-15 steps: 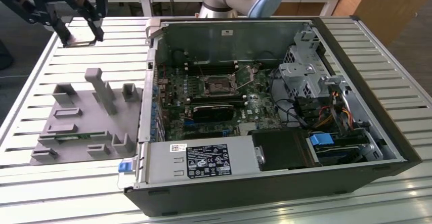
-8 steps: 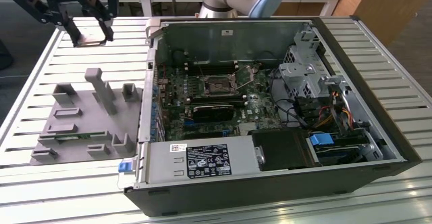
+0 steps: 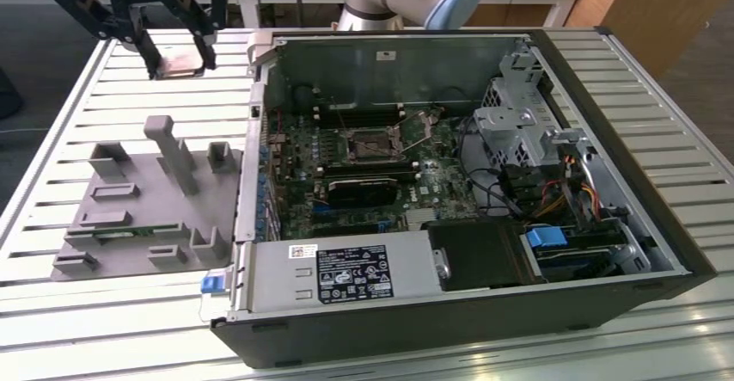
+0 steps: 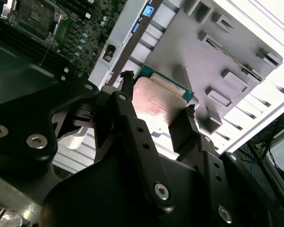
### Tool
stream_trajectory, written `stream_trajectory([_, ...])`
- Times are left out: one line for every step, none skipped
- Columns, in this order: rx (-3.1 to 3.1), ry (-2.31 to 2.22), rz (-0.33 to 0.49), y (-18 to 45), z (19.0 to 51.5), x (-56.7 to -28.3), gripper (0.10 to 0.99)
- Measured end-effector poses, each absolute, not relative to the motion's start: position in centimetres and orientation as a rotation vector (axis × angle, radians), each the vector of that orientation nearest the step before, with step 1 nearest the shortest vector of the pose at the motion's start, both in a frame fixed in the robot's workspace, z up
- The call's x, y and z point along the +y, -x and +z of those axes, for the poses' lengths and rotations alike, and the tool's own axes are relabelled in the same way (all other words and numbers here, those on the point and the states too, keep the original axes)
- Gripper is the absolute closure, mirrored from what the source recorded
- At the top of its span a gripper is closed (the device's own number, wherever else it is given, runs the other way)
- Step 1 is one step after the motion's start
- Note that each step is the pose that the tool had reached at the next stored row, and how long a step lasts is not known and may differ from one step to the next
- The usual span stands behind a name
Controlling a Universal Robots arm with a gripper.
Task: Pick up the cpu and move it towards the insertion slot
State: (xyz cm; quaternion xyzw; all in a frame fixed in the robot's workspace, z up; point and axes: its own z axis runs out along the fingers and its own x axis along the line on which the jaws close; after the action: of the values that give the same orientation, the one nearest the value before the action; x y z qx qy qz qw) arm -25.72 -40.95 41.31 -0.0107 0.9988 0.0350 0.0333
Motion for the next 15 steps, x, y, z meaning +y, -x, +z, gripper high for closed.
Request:
stream_trajectory([3.073, 0.033, 0.107, 25.4, 41.3, -41.0, 0.545])
stream_trajectory([3.074, 0.033, 0.108, 25.1, 41.3, -41.0, 0.545])
stream_trajectory([3.074, 0.033, 0.108, 24.8, 41.3, -41.0, 0.545])
stream_trajectory([3.075, 0.033, 0.108, 24.5, 41.3, -41.0, 0.545])
stream_trajectory([3.075, 0.033, 0.108, 24.1, 41.3, -41.0, 0.545])
stream_trajectory([3.076, 0.033, 0.108, 23.8, 41.3, -41.0, 0.545])
stream_trajectory([3.077, 0.033, 0.108, 23.5, 41.3, -41.0, 0.545])
stream_trajectory([3.077, 0.033, 0.108, 23.2, 41.3, -41.0, 0.545])
stream_trajectory([3.078, 0.033, 0.108, 22.9, 41.3, -41.0, 0.545])
stream_trajectory([3.078, 0.033, 0.108, 22.6, 41.3, -41.0, 0.545])
stream_trajectory([3.078, 0.032, 0.108, 22.3, 41.3, -41.0, 0.545])
stream_trajectory([3.079, 0.033, 0.108, 22.0, 41.3, -41.0, 0.545])
stream_trajectory([3.079, 0.033, 0.108, 21.7, 41.3, -41.0, 0.545])
stream_trajectory([3.080, 0.033, 0.108, 21.4, 41.3, -41.0, 0.545])
stream_trajectory([3.080, 0.033, 0.108, 21.1, 41.3, -41.0, 0.545])
